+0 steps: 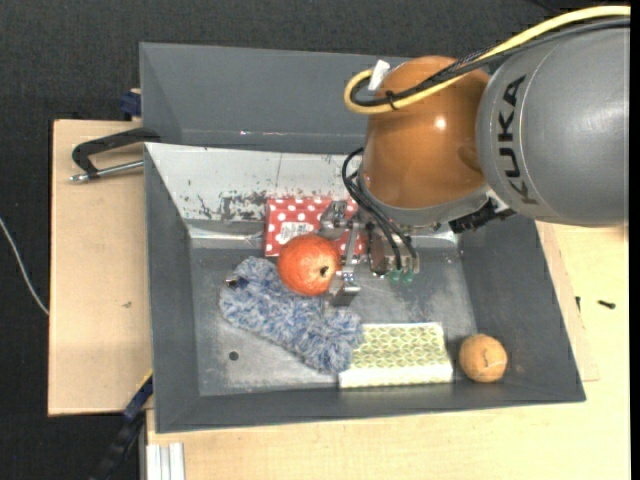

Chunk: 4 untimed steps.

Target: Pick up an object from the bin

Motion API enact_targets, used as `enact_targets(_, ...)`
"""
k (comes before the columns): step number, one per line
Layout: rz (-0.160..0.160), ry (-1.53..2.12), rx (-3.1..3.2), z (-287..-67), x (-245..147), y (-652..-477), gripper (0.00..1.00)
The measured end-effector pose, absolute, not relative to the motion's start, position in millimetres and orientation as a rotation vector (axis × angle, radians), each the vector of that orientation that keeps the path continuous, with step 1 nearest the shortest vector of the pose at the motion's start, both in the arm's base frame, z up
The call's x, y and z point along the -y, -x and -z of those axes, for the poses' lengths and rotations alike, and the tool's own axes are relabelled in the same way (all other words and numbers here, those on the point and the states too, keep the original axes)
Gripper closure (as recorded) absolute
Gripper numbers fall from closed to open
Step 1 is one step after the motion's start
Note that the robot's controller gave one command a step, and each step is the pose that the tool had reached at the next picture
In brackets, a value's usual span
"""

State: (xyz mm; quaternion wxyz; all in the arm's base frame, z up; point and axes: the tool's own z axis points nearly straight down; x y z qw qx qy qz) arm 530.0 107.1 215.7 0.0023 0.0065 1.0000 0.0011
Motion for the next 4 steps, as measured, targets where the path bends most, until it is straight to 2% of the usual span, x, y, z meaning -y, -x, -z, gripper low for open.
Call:
enact_targets(1,-0.004,-0.018,-3.134,-170,-123,-522.2,1.00)
enact_targets(2,0.001,-0.141,-3.141,-137,-157,-526.9,1.00)
enact_targets(3,-0.009,-0.312,-3.111,-202,-162,-528.9,1.00)
enact_targets(4,-0.003,-0.324,-3.122,-143,-169,-512.2,1.00)
